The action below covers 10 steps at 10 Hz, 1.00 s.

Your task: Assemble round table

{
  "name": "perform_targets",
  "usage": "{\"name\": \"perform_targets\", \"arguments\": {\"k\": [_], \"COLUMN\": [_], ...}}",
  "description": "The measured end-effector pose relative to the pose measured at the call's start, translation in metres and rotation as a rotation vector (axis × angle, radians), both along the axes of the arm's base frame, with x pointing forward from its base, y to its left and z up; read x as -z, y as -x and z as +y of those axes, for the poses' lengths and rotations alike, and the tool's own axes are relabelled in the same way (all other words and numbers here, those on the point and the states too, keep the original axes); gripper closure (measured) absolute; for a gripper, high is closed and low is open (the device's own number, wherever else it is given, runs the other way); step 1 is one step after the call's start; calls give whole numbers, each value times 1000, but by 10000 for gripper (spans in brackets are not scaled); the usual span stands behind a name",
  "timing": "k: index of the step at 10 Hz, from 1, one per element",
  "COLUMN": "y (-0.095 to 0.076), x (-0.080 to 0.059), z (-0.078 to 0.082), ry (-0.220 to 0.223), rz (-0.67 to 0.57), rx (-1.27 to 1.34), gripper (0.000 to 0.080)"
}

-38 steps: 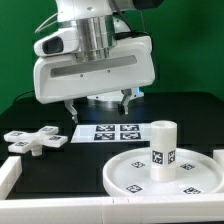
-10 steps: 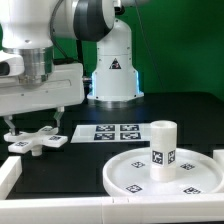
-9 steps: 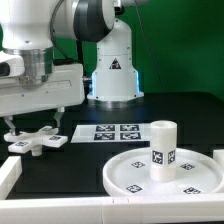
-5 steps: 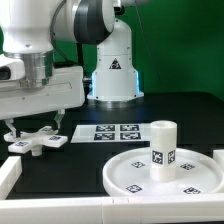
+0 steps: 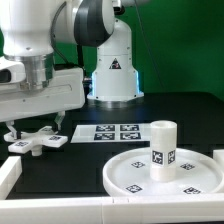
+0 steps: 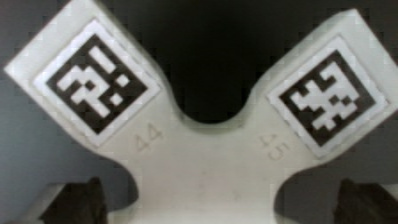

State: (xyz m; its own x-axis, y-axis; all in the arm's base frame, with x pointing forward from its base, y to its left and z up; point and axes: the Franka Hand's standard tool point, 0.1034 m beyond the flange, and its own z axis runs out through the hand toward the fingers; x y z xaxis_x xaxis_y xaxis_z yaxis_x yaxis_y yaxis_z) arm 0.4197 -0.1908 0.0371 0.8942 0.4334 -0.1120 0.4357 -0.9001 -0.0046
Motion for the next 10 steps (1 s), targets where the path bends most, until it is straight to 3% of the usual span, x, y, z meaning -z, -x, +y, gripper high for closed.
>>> {"name": "perform_targets", "arguments": {"k": [10], "y": [6], "x": [13], "z": [0], "ry": [-2], "rz": [26], "rx": [-1], "gripper": [150]}}
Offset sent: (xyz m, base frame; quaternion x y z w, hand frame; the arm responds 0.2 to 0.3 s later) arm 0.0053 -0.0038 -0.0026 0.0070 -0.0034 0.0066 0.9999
